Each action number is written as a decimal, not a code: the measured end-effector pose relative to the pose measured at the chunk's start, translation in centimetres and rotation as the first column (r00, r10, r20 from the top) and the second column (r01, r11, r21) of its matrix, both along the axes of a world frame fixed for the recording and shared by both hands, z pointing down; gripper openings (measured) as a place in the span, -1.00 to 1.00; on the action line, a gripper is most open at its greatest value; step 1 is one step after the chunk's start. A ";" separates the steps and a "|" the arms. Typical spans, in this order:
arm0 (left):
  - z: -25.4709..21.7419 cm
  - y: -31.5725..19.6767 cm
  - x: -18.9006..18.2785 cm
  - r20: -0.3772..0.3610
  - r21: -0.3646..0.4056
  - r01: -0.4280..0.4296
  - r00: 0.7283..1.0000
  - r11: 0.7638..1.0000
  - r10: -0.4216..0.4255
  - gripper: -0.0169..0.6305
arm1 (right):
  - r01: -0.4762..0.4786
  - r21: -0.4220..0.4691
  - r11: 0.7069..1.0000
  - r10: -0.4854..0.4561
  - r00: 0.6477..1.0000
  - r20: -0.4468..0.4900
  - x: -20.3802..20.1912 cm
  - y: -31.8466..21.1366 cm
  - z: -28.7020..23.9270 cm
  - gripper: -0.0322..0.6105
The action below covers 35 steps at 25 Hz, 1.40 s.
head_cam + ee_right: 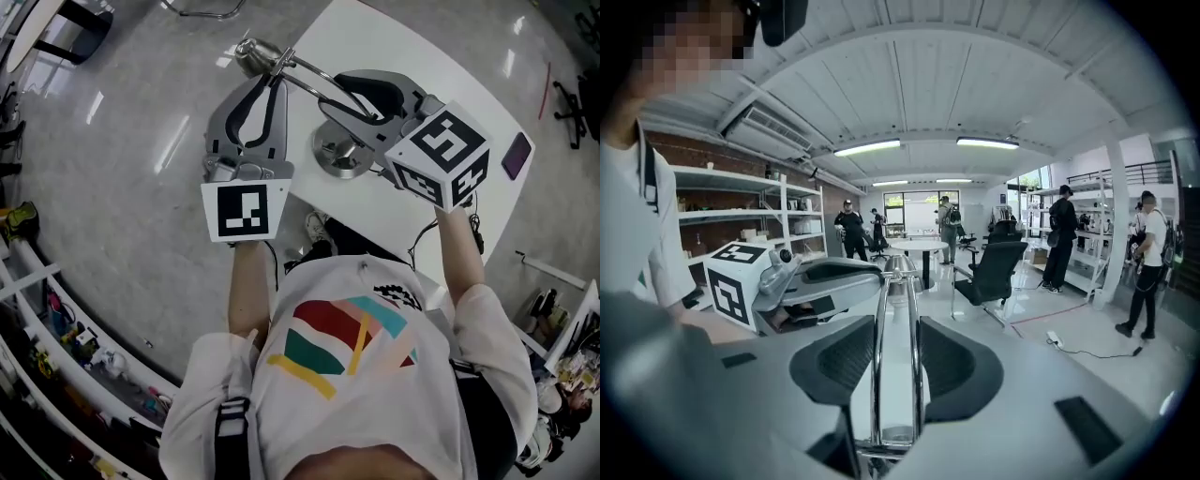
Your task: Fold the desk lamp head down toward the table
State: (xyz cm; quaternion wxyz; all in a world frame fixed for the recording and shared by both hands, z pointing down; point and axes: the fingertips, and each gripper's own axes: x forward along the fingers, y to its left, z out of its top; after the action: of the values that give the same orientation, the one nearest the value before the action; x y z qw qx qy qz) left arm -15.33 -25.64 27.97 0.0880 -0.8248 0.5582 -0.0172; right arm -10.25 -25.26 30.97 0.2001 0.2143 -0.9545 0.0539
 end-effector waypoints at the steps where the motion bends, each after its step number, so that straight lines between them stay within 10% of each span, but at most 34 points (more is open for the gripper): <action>1: 1.0 -0.3 -0.4 -0.002 -0.037 0.009 1.000 0.999 -0.009 -0.67 | 0.004 -0.003 1.000 -0.004 1.000 -0.029 -0.3 -0.1 0.4 -0.40; 9: 11.7 -1.4 -1.2 0.184 -0.290 0.078 0.983 0.954 -0.024 -0.67 | 0.056 -0.108 0.993 -0.080 0.969 -0.233 -2.0 -1.0 5.6 -0.40; 25: 16.9 -0.3 2.2 0.072 -0.490 -0.031 0.995 0.871 0.076 -0.66 | 0.089 -0.078 0.993 -0.112 0.917 -0.384 -1.9 -0.5 7.3 -0.44; 35: 18.5 -0.6 1.9 0.064 -0.497 -0.016 0.996 0.868 0.054 -0.66 | 0.169 -0.035 0.985 -0.170 0.909 -0.381 -2.5 -0.2 8.4 -0.46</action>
State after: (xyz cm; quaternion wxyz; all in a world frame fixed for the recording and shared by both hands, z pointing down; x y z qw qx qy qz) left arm -13.44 -26.26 46.47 -0.1054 -0.8285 0.5163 -0.1895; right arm -12.75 -25.44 39.33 0.3864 0.1370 -0.9121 -0.0058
